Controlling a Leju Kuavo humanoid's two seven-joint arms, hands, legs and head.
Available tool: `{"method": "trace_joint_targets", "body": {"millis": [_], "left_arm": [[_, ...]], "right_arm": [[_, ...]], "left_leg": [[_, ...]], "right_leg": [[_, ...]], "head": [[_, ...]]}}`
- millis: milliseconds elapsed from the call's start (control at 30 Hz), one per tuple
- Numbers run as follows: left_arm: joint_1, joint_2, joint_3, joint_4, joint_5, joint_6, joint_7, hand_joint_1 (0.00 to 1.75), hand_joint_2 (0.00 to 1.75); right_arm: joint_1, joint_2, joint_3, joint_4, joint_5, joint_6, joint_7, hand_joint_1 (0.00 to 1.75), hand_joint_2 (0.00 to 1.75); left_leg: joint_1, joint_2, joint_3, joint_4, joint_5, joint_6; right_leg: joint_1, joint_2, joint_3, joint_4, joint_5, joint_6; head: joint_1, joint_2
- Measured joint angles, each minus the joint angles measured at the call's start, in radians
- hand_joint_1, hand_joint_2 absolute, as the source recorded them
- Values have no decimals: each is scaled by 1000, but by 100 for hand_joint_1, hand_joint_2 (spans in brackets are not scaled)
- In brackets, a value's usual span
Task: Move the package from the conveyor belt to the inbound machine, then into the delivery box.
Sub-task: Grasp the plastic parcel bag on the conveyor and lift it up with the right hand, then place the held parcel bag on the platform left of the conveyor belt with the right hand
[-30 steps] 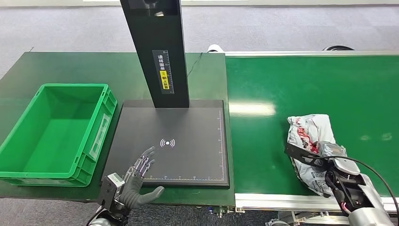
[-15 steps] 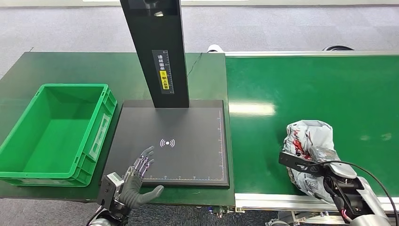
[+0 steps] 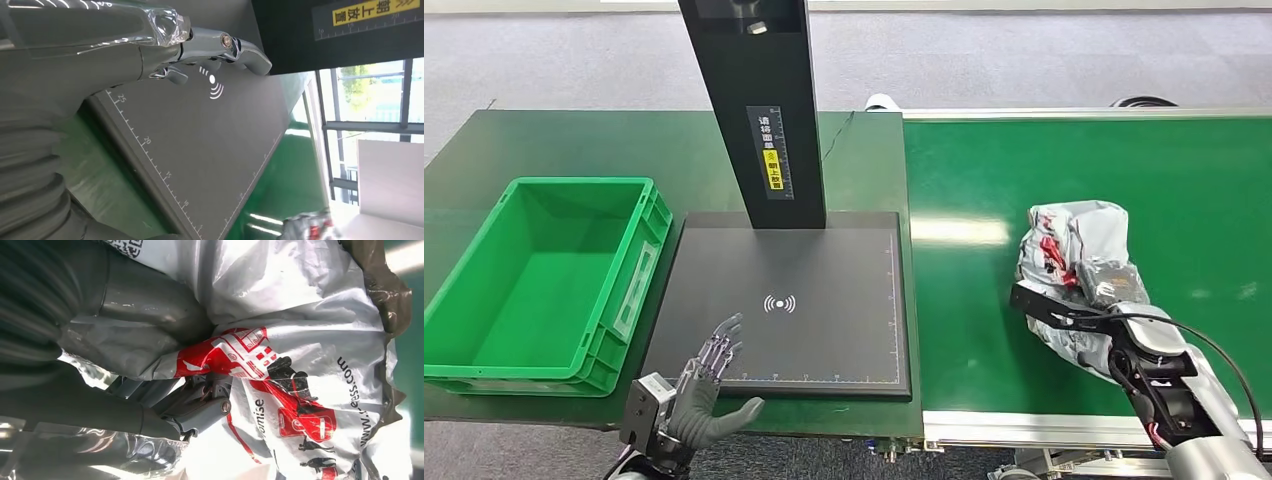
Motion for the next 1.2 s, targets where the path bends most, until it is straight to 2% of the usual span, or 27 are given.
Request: {"method": "trace_joint_targets", "body": {"millis": [233, 433, 600, 900, 1200], "left_arm": [[3, -8, 13, -2, -3, -8, -23, 0, 175], [-2, -11, 26, -2, -6, -12, -35, 0, 175], [-11, -13, 28, 0, -13, -20, -42, 0, 175], [-48, -17, 28, 16, -12, -20, -67, 0, 175], [-75, -38, 42, -27, 68, 98, -160, 0, 175]], "right_arm": [[16, 69, -43, -147, 66, -108, -38, 175, 175], [82, 136, -48, -306, 82, -127, -96, 175, 175], [103, 193, -20, -370, 93, -115, -147, 175, 175], [-2, 274, 114, -325, 83, -91, -223, 175, 175], [-99, 345, 245, -163, -25, -56, -358, 175, 175]], "left_leg": [[0, 1, 0, 0, 0, 0], [0, 1, 0, 0, 0, 0], [0, 1, 0, 0, 0, 0], [0, 1, 0, 0, 1, 0], [0, 1, 0, 0, 1, 0]], "right_leg": [[0, 0, 0, 0, 0, 0], [0, 0, -1, 0, 0, 0], [0, 1, -1, 0, 0, 0], [0, 1, 0, 0, 0, 0], [1, 1, -1, 1, 0, 0]], "head": [[0, 0], [0, 0], [0, 0], [0, 0], [0, 0]]}}
